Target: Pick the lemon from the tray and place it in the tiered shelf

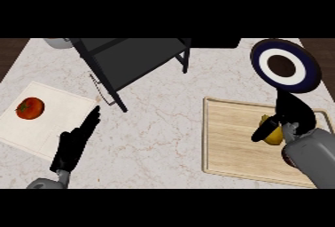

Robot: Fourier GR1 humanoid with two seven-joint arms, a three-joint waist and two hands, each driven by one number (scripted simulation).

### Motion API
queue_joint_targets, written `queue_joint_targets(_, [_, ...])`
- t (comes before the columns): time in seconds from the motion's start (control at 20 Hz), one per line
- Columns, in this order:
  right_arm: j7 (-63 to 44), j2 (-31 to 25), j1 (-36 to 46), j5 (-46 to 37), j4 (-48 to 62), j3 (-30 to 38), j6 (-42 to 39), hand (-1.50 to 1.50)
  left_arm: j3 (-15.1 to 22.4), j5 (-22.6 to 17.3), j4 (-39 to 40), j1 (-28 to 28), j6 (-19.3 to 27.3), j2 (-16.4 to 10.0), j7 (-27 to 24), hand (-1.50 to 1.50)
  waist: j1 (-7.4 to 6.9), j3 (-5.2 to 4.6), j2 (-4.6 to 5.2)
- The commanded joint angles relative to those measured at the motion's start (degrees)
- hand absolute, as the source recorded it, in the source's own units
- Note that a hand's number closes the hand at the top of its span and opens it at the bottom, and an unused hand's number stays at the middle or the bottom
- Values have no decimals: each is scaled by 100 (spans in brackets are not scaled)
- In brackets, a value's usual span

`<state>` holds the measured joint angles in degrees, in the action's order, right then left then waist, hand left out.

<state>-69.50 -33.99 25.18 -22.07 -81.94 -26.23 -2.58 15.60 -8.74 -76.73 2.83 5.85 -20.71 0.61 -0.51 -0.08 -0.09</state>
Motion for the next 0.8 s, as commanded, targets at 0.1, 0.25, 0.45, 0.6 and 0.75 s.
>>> queue_joint_targets(0.1, [-1071,245,-1,-336,248,45,-233,-150,-54,108,2,-200,5,28,-152,0,28,2,0])
queue_joint_targets(0.25, [-824,236,-148,-224,275,221,-402,-150,-266,-110,-33,69,-334,-136,69,0,49,4,3])
queue_joint_targets(0.45, [-922,337,71,-338,551,236,-693,-150,-137,99,39,11,-70,153,63,0,15,2,9])
queue_joint_targets(0.6, [-702,584,-438,-790,394,151,-149,-150,-205,133,-250,-73,-94,60,230,0,35,7,-3])
queue_joint_targets(0.75, [-624,297,-345,-589,312,490,-726,-150,-124,228,-232,-434,-117,154,-54,0,38,5,-8])
